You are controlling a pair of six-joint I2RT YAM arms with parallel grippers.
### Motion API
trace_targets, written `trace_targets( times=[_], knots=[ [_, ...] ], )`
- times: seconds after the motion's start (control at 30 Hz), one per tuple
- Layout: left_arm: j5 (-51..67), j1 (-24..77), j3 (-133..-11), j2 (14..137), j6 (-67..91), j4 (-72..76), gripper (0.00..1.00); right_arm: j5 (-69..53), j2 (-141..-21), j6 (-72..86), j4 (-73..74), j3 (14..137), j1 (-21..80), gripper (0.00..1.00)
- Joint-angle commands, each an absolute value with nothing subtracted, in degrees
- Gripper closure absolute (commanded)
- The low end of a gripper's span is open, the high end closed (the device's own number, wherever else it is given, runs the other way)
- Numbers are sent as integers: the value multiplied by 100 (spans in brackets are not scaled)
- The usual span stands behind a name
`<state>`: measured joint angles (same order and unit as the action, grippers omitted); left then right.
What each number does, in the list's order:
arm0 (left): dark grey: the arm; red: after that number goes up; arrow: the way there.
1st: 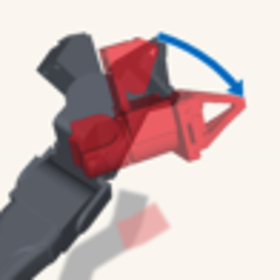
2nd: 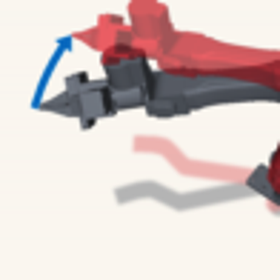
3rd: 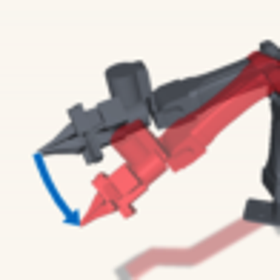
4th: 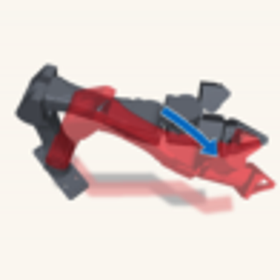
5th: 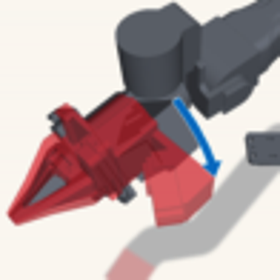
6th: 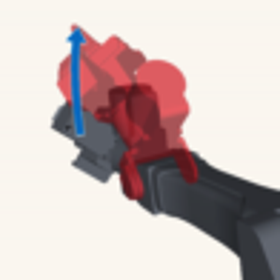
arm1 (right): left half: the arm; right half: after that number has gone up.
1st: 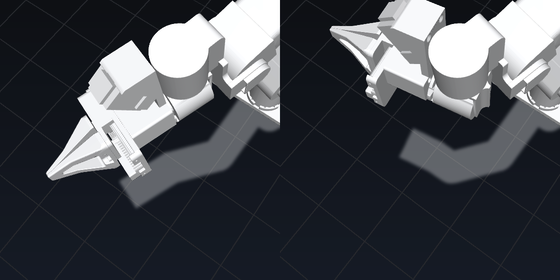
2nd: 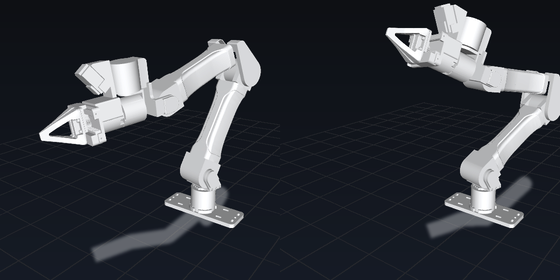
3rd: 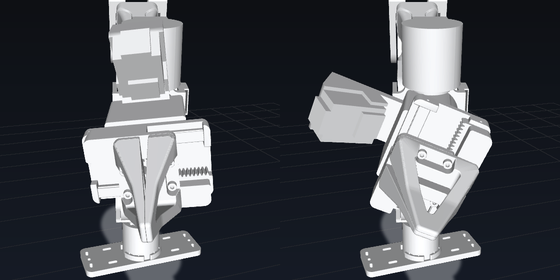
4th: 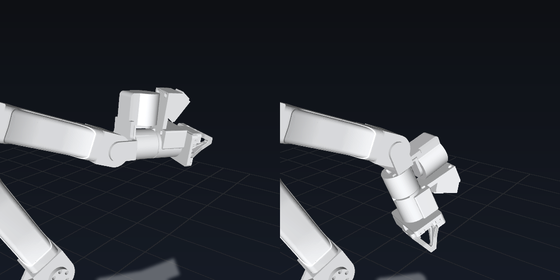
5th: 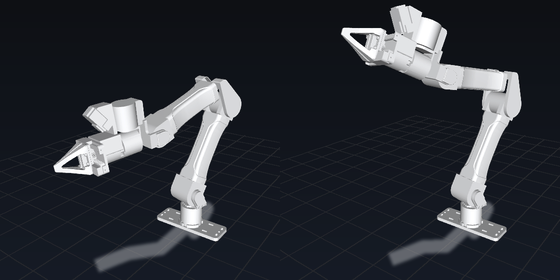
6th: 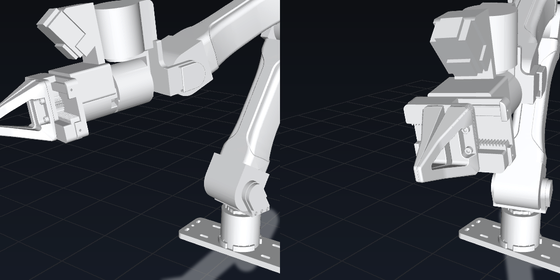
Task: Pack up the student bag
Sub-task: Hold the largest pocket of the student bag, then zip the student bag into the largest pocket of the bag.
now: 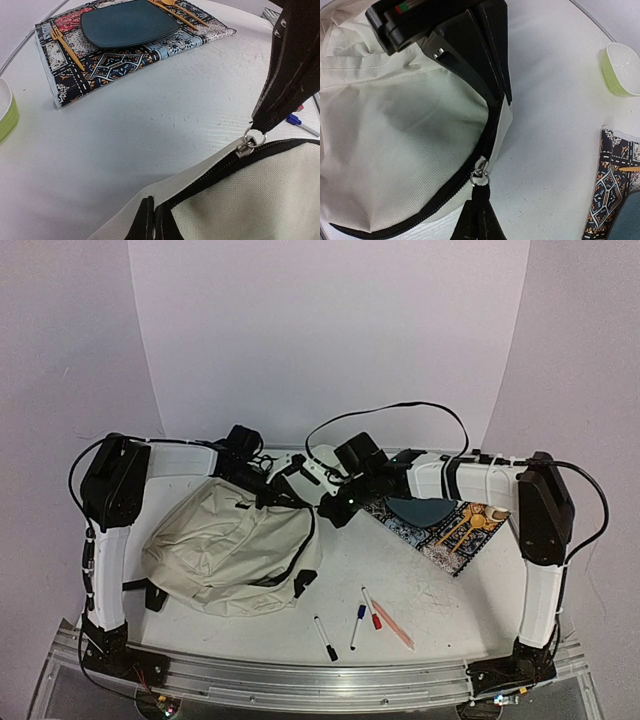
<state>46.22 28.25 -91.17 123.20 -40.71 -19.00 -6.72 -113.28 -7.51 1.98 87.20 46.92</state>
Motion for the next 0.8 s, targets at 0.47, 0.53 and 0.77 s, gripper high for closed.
trace_targets(
  times=[0.47, 0.53, 0.77],
  knots=[
    [992, 2214, -10256, 12396, -2462, -1861, 100, -356, -10004, -441, 729, 8009, 5349, 100],
    [636, 2158, -10326, 12437, -2256, -1863, 100, -367, -9954, -406, 747, 7986, 5384, 100],
    [-283, 1947, -10372, 12474, -1241, -1875, 100, -542, -10052, -275, 747, 7922, 5483, 100]
  ],
)
